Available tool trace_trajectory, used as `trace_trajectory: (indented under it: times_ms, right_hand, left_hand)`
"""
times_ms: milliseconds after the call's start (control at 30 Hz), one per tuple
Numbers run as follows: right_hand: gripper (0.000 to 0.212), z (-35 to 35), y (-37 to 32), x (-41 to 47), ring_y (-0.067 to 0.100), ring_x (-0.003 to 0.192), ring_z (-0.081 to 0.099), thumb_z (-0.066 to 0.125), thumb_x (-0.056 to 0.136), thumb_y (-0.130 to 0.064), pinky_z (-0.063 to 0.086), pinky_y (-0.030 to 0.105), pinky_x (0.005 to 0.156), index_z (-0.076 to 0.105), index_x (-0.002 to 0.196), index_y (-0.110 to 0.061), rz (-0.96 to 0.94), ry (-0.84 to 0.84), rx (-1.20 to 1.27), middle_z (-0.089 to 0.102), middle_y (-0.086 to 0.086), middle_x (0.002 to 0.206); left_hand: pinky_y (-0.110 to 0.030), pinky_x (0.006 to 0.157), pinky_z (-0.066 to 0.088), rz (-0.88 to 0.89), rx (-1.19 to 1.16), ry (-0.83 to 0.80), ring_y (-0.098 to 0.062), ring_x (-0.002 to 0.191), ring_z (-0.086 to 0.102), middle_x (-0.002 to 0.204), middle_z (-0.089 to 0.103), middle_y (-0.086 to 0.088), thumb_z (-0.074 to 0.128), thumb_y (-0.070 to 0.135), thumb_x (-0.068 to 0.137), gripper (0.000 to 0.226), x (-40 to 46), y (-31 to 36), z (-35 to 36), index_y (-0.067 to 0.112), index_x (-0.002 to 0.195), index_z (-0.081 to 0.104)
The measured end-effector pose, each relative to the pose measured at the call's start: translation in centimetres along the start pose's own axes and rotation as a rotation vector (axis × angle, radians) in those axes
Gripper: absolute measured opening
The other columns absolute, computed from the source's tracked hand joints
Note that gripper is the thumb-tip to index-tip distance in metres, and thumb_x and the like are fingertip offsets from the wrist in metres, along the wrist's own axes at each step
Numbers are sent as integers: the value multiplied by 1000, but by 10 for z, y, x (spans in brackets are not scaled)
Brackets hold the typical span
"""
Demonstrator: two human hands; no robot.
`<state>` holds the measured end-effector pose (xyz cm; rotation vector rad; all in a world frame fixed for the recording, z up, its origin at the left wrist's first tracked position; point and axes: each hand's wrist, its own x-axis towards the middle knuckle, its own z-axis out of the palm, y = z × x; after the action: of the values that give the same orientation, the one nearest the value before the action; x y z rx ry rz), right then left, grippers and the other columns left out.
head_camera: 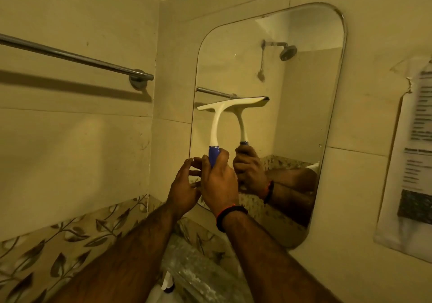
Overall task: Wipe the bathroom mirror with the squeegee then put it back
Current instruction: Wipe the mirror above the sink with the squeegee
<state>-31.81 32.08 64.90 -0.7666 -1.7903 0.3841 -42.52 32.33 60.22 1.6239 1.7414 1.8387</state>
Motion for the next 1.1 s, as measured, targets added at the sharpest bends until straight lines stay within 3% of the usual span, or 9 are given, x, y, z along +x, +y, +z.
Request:
trace_trajectory:
  times_ms: [100, 233, 467, 600, 700, 767, 900, 967, 1100]
  right_hand:
    - [34, 0, 11, -23, 16, 72, 62, 41, 97, -46, 53, 28, 54, 32, 123, -26, 9, 18, -13, 59, 1, 93]
    - [40, 6, 26, -57, 15, 73, 62, 42, 97, -44, 53, 29, 56, 31, 130, -24, 44, -14, -25, 61, 1, 95]
    - [45, 16, 43, -97, 15, 77, 58, 42, 98, -42, 43, 24, 60, 32, 135, -19, 117, -52, -53, 59, 3, 98]
    - [47, 21, 44, -110, 15, 71, 58, 41, 98, -43, 37, 23, 55, 32, 135, -17, 155, -31, -75, 59, 1, 89]
    - [46, 23, 43, -121, 10, 66, 54, 41, 98, -44, 33, 17, 52, 30, 135, -19, 167, -17, -89, 55, -4, 84]
    - [42, 24, 44, -128, 7, 61, 50, 41, 97, -44, 30, 15, 49, 34, 131, -19, 185, -7, -91, 53, -6, 80]
    - [37, 25, 48, -146, 4, 51, 45, 40, 97, -46, 26, 12, 45, 39, 122, -19, 209, -7, -73, 46, -11, 69]
    - [37, 25, 49, -156, 4, 52, 46, 40, 97, -46, 28, 13, 45, 37, 124, -21, 226, -7, -65, 46, -12, 69]
    - [38, 25, 54, -170, 8, 60, 52, 42, 97, -43, 38, 18, 50, 37, 127, -21, 256, -32, -78, 55, -6, 80]
  left_hand:
    - [0, 56, 45, -13, -13, -16, 4, 99, 59, 122, 55, 14, 72, 9, 84, 62, -8, -3, 1, 51, 121, 45]
    - [-5, 66, 43, -13, 82, -27, -12, 119, 54, 145, 42, 4, 71, 14, 87, 70, -22, -10, 7, 24, 146, 35]
    - [6, 59, 38, -97, 44, -65, 26, 87, 46, 127, 40, 20, 69, 5, 86, 70, -40, -11, 4, 33, 143, 38]
    - [-13, 80, 43, -76, 61, -113, 4, 115, 49, 127, 42, 24, 72, 2, 81, 74, -47, -10, -1, 51, 128, 41]
    - [-32, 91, 51, -70, 57, -132, -4, 117, 49, 126, 49, 22, 72, -2, 78, 80, -52, -12, -2, 59, 120, 41]
    - [-32, 90, 53, -85, 24, -142, -7, 119, 49, 134, 53, 12, 70, -7, 77, 84, -54, -15, -3, 58, 121, 42]
    - [-30, 85, 55, -215, 6, -155, -18, 130, 48, 147, 46, 1, 67, -7, 81, 86, -56, -21, -2, 38, 146, 35]
    - [-30, 81, 57, -267, -46, -146, -17, 125, 50, 148, 45, 1, 66, -8, 82, 87, -58, -23, 1, 39, 147, 33]
    - [-44, 90, 56, -362, -157, -117, -22, 133, 48, 153, 38, 1, 58, -15, 82, 90, -63, -22, 6, 42, 146, 34]
